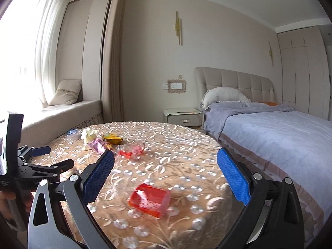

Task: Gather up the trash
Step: 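Bring both open tools back to the table, then grasp the clear bag of wrappers with the left tool while the right tool grasps the red packet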

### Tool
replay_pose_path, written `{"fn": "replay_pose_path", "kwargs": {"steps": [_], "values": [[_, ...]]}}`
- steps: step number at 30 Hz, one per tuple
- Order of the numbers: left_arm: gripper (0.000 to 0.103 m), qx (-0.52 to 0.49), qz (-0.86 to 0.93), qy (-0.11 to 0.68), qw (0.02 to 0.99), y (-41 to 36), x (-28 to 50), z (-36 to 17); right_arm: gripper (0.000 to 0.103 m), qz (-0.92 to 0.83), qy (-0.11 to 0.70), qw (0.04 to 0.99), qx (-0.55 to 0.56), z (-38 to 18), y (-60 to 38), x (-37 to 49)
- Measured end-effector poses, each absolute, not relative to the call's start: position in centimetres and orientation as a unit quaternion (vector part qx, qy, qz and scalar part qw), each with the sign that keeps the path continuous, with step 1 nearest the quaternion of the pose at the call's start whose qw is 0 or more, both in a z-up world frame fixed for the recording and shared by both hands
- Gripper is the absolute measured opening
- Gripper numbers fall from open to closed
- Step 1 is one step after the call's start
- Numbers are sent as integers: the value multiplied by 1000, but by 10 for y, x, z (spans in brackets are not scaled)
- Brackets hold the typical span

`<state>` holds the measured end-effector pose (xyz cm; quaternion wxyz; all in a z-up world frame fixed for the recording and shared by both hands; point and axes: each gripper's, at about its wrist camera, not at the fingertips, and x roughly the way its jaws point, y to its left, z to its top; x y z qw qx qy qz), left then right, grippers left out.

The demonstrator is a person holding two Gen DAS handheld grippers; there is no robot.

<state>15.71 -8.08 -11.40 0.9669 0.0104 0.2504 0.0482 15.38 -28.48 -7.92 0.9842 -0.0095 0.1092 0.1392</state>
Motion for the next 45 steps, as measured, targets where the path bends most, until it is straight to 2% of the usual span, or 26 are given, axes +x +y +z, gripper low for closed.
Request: {"fn": "replay_pose_path", "kwargs": {"steps": [11,13,14,16,32,38,45], "values": [[98,-10,16,335,942,-43,197,-150,98,159,166,973,-25,-100,-233,182],[95,-23,1,343,939,-40,199,-152,98,159,169,972,-30,-100,-228,185],[89,-22,-8,350,937,-41,201,-154,98,159,171,972,-32,-100,-227,185],[53,-12,-14,365,931,-45,205,-159,98,161,174,971,-33,-101,-226,187],[51,14,-58,314,948,-109,189,-117,98,195,218,955,-48,-138,-269,183],[51,32,-46,315,948,-121,186,-115,98,257,250,932,-48,-157,-266,189],[51,37,-38,311,949,-117,184,-111,98,339,274,899,-45,-155,-245,201]]}}
